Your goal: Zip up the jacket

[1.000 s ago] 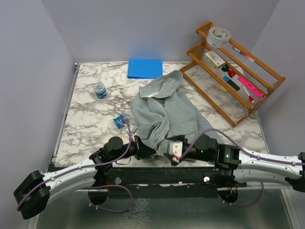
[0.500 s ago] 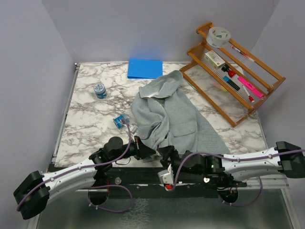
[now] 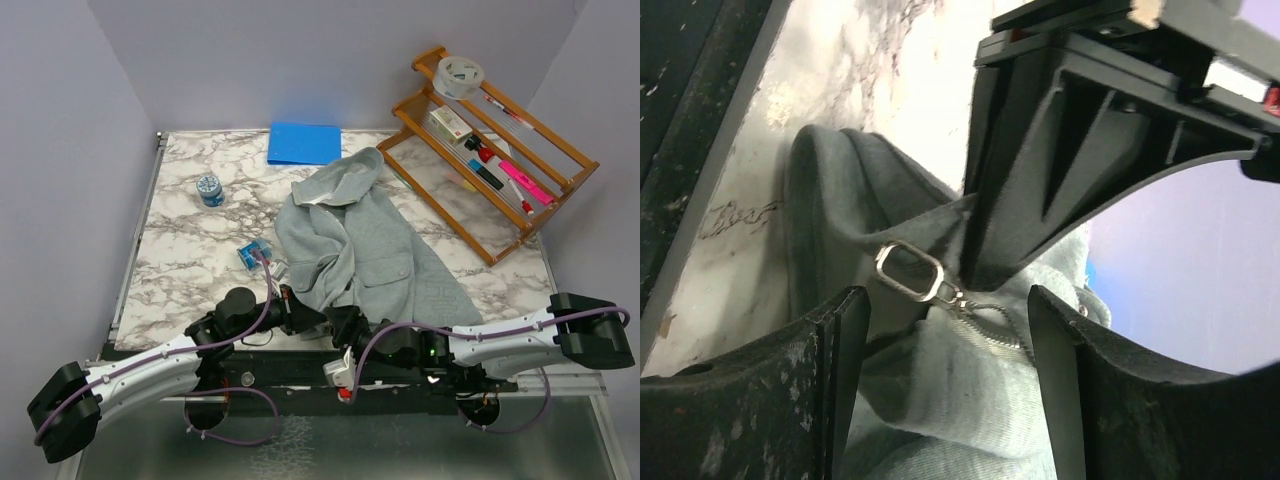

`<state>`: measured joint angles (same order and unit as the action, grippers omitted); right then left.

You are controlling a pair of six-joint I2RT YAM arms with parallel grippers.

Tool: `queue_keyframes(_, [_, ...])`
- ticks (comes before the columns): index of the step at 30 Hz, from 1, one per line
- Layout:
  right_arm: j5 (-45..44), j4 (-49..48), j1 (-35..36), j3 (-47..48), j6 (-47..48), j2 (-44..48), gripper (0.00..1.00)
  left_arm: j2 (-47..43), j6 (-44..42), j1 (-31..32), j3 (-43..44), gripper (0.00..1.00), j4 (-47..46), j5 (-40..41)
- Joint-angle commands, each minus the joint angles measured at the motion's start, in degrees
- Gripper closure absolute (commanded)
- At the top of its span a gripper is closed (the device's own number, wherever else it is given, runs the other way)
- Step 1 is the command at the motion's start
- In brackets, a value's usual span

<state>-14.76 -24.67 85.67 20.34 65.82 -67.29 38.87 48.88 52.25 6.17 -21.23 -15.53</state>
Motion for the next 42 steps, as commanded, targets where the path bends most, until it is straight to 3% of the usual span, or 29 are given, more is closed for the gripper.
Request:
queue_keyframes(1, [-0.33, -5.37, 0.39, -0.39, -0.30, -0.59, 0.33, -0.47, 0.64, 0.14, -1.34, 1.00, 0.14, 0.81])
queue_keyframes(15, [3.85, -7.71, 0.38, -0.30, -5.27, -0.34, 0.32, -0.10, 0.69, 0.14, -1.42, 1.00, 0.14, 0.93])
queue_keyframes(25, [5.32, -8.99, 0.38, -0.45, -7.19, -1.26, 0.46, -0.35, 0.90, 0.13, -1.78, 1.00, 0.14, 1.03])
queue_keyframes(33, [6.51, -6.28, 0.42, -0.91, -7.73, -0.70, 0.68, -0.24, 0.89, 0.15, -1.70, 1.00, 0.14, 1.47])
queue_keyframes(42, [7.12, -5.00, 0.38, -0.84, -9.08, -2.49, 0.69, 0.33, 0.74, 0.19, -1.43, 1.00, 0.14, 1.29])
